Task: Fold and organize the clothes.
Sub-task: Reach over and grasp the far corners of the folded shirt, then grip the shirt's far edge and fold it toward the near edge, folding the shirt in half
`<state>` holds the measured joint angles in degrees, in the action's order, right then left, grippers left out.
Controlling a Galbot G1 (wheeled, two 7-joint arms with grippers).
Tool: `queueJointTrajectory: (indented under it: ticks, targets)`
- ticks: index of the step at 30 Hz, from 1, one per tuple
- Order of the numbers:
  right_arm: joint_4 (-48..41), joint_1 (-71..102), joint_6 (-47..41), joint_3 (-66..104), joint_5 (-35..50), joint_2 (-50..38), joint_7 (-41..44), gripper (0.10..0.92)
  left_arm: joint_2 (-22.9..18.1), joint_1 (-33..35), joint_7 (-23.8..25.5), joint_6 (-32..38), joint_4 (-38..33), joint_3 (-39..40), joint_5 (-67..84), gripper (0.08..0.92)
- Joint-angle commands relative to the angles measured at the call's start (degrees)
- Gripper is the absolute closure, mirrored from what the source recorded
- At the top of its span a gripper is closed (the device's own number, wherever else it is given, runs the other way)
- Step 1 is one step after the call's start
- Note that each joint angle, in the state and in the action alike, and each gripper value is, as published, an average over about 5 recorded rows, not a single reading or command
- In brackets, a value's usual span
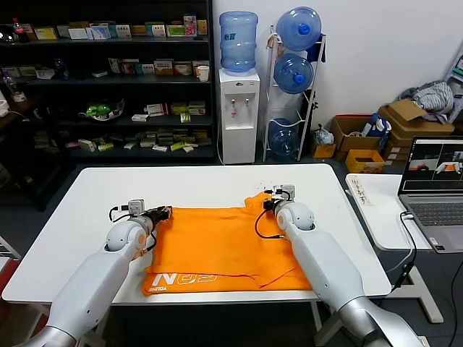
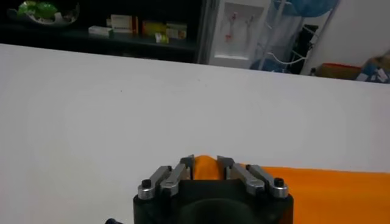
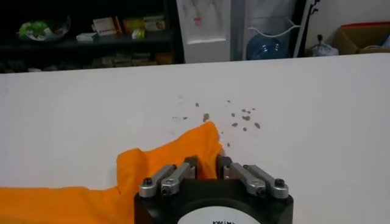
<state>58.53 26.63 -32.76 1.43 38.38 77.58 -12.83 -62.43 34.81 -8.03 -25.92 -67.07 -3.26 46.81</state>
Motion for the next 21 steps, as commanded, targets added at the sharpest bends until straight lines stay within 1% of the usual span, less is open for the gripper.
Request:
queueJointTrajectory:
  ticks: [1,4,8,11,14,21]
  targets:
    - [0.24,0.11,1.66,-0.11,-0.05,-0.05,0.39,0.845,-0.07,-0.03,0.02,0.12,-0.05,-0.02,0.09,0.735]
    - [0.67,0.4,2.64,-0.16,-0.16,-0.24,0.72,0.895,-0.12,0.12,0.07,1.17,-0.14,-0.09,0.13,0.822]
    - [1.94,1.08,3.73,-0.2,-0.2,-0.84,0.9,0.9,-0.16,0.59,0.39,3.64,-0.39,-0.22,0.19,0.9]
    - [4.8,2.17,4.35,-0.23,0.37,-1.91,0.82,0.9,-0.02,1.36,0.54,5.16,-1.31,-0.64,0.0,0.907]
    - [10.0,4.1,4.51,-0.21,2.06,-3.78,0.37,0.9,0.54,2.94,0.28,5.98,-4.08,-1.76,-0.21,0.907]
    - [22.04,10.6,3.35,1.14,5.67,-9.05,-1.73,0.9,3.96,10.42,-1.32,5.89,-15.94,-5.49,-0.39,0.907]
